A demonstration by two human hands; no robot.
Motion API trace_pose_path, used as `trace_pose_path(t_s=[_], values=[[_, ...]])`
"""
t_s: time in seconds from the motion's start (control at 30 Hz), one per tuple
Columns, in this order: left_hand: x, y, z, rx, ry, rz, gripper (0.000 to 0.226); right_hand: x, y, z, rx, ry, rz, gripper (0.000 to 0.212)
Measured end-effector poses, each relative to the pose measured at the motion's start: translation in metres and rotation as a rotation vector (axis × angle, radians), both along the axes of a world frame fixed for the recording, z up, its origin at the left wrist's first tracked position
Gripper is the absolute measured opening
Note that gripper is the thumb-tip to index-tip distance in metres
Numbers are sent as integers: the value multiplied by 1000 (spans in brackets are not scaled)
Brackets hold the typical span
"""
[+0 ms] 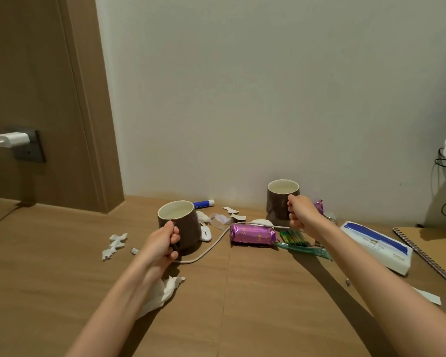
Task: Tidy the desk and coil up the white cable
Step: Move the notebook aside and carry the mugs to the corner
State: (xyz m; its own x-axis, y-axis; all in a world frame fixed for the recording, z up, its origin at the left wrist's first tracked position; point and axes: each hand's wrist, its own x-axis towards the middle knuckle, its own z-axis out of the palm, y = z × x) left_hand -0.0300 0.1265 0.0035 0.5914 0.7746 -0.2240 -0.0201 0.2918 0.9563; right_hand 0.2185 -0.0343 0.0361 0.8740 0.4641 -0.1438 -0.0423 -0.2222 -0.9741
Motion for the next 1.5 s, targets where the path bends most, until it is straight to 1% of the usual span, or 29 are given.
trace_pose_path(t_s=[0.1,0.17,0.23,0.37,0.53,0.67,0.8,0.93,1.27,1.5], values=[[-1,4,5,115,-12,37,32,-13,2,13,-20,-212,67,27],[-2,11,12,173,-41,84,32,-23,6,23,20,-275,128,27],[-2,21,18,240,-70,141,34,-35,13,32,63,-279,189,28],[-3,44,22,384,-47,258,37,-55,40,40,134,-243,304,31],[-2,73,10,499,-53,428,37,-73,91,36,146,-226,420,32],[-4,80,3,512,-55,548,37,-82,130,22,193,-160,478,34],[-6,83,-4,482,-27,621,39,-90,161,6,140,-139,544,34],[-5,89,-12,441,-11,650,39,-97,187,-7,74,-130,574,33],[-6,99,-19,433,28,678,38,-100,228,-25,80,-23,597,34],[-4,104,-22,400,51,697,39,-101,246,-28,37,-34,634,34]])
